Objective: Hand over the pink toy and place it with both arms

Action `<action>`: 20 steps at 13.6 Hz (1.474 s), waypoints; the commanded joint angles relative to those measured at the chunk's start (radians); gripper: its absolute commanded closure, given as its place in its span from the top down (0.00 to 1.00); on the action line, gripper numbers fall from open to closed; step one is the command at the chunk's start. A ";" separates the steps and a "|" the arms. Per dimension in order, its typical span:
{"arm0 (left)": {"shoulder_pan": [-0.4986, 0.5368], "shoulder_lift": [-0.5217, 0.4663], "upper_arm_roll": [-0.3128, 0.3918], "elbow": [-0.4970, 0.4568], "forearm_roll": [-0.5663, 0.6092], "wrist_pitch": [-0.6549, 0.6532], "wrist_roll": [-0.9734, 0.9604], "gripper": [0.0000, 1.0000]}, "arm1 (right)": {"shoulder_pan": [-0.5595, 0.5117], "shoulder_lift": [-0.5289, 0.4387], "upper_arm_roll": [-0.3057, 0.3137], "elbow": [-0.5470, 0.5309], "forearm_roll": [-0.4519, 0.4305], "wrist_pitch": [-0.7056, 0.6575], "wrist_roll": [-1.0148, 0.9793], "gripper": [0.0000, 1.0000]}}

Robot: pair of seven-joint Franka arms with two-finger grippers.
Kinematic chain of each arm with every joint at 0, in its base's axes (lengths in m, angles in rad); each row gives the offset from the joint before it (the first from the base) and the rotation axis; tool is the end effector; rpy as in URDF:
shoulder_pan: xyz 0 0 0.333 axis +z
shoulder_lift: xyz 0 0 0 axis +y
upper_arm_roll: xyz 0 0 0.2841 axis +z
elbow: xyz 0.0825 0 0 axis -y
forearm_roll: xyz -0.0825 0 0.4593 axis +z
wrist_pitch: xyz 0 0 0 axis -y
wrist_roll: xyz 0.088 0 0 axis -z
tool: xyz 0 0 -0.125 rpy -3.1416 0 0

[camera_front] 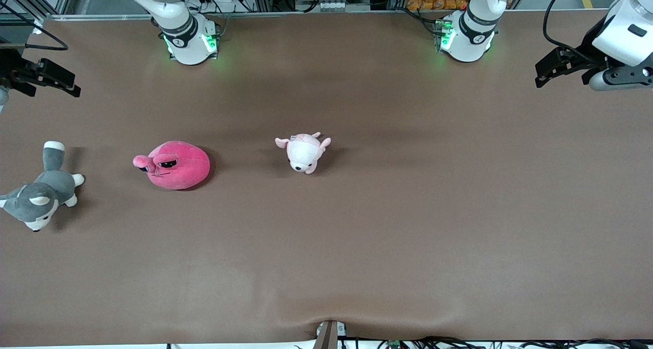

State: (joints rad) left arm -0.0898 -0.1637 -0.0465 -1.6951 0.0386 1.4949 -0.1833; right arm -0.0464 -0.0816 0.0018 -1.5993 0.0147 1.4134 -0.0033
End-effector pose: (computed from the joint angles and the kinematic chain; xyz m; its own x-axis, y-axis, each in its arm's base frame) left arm 0.5693 -0.0746 0.5992 0.9983 0.0507 -0.0276 0.0492 -0.9974 -0.0520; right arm 0.5874 -0.0242 0.5962 0.9938 -0.0388 -0.1040 -0.0405 -0.9991 -0.0149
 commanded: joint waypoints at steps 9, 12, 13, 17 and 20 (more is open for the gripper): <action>-0.001 0.000 0.005 0.037 0.012 -0.022 0.007 1.00 | 0.043 0.011 -0.049 0.005 0.013 0.050 0.019 1.00; -0.002 0.038 0.010 0.074 0.009 -0.021 0.008 1.00 | 0.043 0.000 -0.049 -0.017 0.013 0.082 0.019 1.00; -0.001 0.058 0.010 0.096 0.007 -0.021 0.014 1.00 | 0.040 0.000 -0.049 -0.018 0.013 0.082 0.020 1.00; 0.002 0.073 0.013 0.134 0.006 -0.024 0.019 1.00 | 0.037 -0.003 -0.048 -0.007 0.014 0.029 0.022 1.00; 0.007 0.073 0.013 0.134 0.006 -0.027 0.019 1.00 | 0.043 0.000 -0.046 0.008 0.014 0.022 0.022 1.00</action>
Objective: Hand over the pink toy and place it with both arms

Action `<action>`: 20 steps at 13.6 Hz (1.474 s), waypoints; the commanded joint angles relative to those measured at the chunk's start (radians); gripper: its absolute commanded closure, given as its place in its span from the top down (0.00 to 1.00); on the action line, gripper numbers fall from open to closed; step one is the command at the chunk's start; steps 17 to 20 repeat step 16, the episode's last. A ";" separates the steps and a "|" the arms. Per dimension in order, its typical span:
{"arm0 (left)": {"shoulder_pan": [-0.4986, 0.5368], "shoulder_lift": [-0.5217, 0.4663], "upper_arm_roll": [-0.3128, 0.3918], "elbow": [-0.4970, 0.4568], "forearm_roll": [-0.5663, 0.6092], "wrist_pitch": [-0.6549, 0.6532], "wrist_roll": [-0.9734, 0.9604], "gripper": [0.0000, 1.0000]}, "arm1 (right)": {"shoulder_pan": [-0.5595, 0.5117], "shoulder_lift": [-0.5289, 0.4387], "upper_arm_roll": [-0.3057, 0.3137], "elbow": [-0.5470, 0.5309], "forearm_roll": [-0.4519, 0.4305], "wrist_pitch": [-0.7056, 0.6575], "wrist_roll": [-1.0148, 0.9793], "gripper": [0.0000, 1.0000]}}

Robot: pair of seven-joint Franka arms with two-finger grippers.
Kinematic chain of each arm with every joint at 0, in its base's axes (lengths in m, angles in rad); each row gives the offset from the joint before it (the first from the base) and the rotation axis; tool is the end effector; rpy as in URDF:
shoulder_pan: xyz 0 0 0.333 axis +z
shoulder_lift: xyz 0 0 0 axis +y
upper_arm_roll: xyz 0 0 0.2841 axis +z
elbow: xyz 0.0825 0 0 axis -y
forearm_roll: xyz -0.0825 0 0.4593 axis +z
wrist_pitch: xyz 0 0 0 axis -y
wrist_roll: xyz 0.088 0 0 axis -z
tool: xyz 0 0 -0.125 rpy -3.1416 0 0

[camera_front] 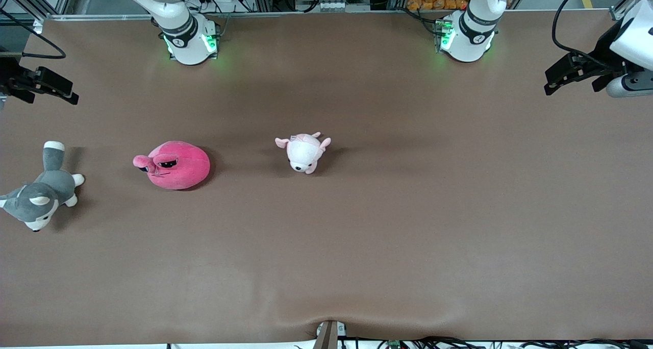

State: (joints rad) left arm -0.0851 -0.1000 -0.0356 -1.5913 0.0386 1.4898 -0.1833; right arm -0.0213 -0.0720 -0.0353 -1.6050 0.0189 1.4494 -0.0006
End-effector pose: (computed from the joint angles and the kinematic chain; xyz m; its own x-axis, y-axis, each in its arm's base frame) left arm 0.5890 -0.0672 0.6176 0.9978 0.0657 0.0062 0.0659 -0.9970 -0.0416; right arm 0.5941 -0.0317 0.5902 0.9951 -0.0532 -0.0835 -0.0552 -0.9982 -0.0215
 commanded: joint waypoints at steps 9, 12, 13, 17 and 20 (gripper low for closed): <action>0.002 0.017 0.002 0.028 0.012 -0.039 0.021 1.00 | 0.014 -0.003 -0.012 0.031 0.009 -0.004 0.017 1.00; 0.007 0.016 0.000 0.030 0.012 -0.039 0.022 1.00 | 0.009 0.008 -0.012 0.031 0.006 0.019 0.016 1.00; 0.007 0.016 0.000 0.030 0.011 -0.039 0.022 1.00 | 0.009 0.009 -0.012 0.031 0.003 0.029 0.016 1.00; 0.005 0.017 0.000 0.030 -0.002 -0.039 0.022 1.00 | -0.008 0.009 -0.015 0.031 -0.002 0.046 0.016 1.00; 0.005 0.017 0.000 0.030 -0.002 -0.039 0.022 1.00 | -0.008 0.009 -0.015 0.031 -0.002 0.046 0.016 1.00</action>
